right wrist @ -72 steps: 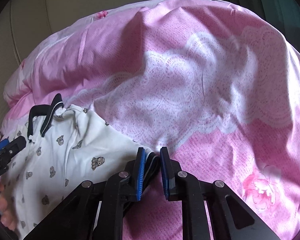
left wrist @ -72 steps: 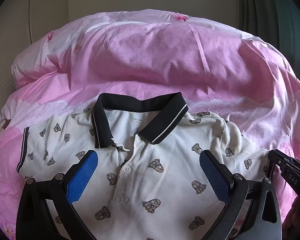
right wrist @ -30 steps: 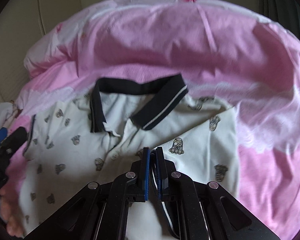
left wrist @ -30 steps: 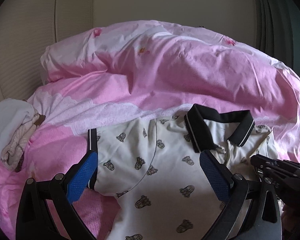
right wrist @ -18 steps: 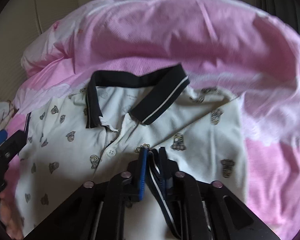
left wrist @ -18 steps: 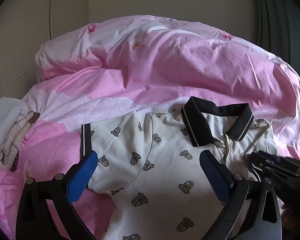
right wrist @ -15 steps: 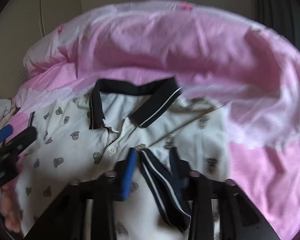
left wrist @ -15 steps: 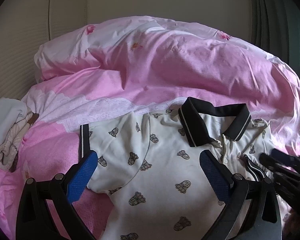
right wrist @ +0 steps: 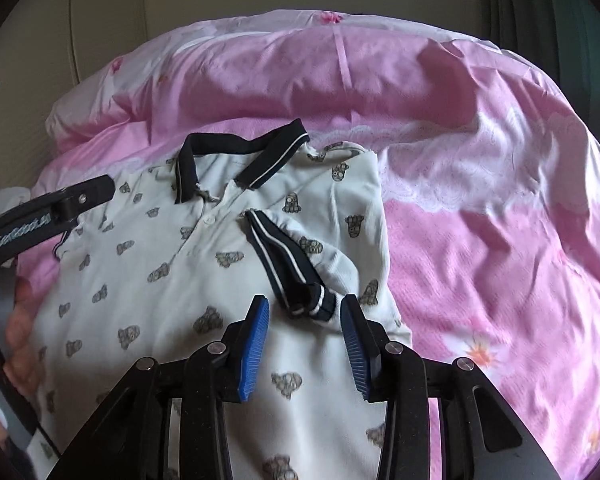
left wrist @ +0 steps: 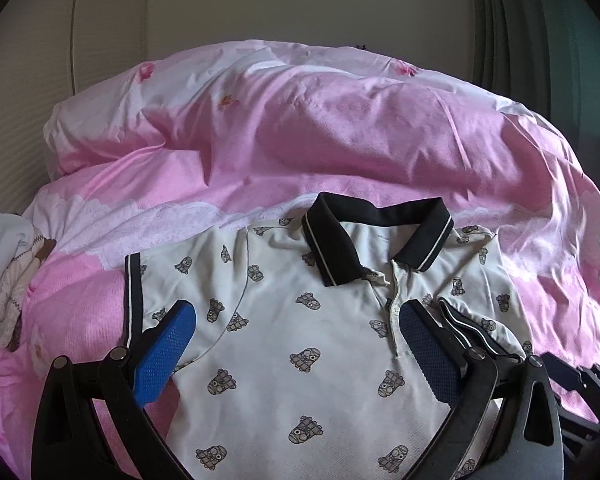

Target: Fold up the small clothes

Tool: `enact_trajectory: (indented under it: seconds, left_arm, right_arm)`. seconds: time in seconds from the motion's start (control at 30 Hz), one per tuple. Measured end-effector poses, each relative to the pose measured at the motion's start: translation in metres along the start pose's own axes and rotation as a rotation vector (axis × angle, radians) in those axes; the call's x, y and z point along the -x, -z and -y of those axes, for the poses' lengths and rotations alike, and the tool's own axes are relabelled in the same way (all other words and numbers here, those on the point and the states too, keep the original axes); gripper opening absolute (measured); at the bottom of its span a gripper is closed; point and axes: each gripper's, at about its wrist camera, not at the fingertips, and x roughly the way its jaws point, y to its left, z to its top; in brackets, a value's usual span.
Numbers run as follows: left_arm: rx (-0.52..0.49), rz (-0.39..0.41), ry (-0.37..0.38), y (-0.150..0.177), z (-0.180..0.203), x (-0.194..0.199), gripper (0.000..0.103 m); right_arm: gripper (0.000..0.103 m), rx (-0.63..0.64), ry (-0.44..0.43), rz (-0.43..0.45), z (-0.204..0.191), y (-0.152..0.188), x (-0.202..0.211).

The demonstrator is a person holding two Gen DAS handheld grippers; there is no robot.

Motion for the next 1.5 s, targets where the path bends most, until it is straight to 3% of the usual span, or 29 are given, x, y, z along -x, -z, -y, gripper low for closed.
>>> enact_trajectory:
  seconds: [0.1, 0.17, 0.23, 0.4, 0.6, 0.77, 0.87, 0.9, 1.07, 1.3, 1.4, 1.5]
  left_arm:
    - [0.004, -0.009, -0.004, 0.001, -0.001, -0.002, 0.103]
    - [0.01, -0.019, -0.006, 0.002, -0.003, -0.005, 0.103]
    - [0.017, -0.024, -0.009, 0.002, -0.006, -0.007, 0.103]
    - [0.033, -0.026, -0.014, 0.002, -0.013, -0.009, 0.103]
    - [0.034, -0.029, -0.013, 0.002, -0.015, -0.009, 0.103]
    - [0.045, -0.047, 0.004, 0.004, -0.019, -0.015, 0.103]
    - [0.073, -0.065, 0.009, 0.004, -0.029, -0.018, 0.103]
    - [0.083, -0.067, 0.011, 0.004, -0.033, -0.018, 0.103]
    - [0.131, -0.056, -0.015, -0.002, -0.063, -0.009, 0.103]
    - [0.069, -0.038, -0.103, -0.006, -0.108, -0.001, 0.103]
    - [0.053, -0.026, -0.118, -0.014, -0.128, -0.008, 0.103]
    - [0.053, -0.033, -0.099, -0.022, -0.147, -0.022, 0.095]
  right_arm:
    - [0.034, 0.026, 0.032, -0.02, -0.004, -0.003, -0.014]
    - [0.017, 0.029, 0.041, -0.051, -0.003, -0.003, -0.024]
    - [0.008, 0.017, 0.032, -0.081, -0.001, -0.001, -0.031]
    - [0.006, 0.018, -0.007, -0.062, -0.009, 0.002, -0.018]
    - [0.005, 0.016, -0.024, -0.121, -0.013, 0.015, -0.031]
    - [0.01, -0.041, -0.065, -0.13, -0.006, 0.015, -0.033]
    - [0.037, -0.05, -0.05, -0.085, -0.011, 0.009, -0.019]
    - [0.039, -0.046, -0.047, -0.064, -0.014, 0.006, -0.014]
    - [0.04, -0.026, -0.072, 0.001, -0.037, -0.008, 0.001]
    - [0.04, -0.051, -0.177, 0.047, -0.079, -0.024, -0.001]
    - [0.04, -0.04, -0.185, 0.057, -0.097, -0.03, -0.005]
    - [0.04, -0.038, -0.203, 0.057, -0.112, -0.035, -0.01]
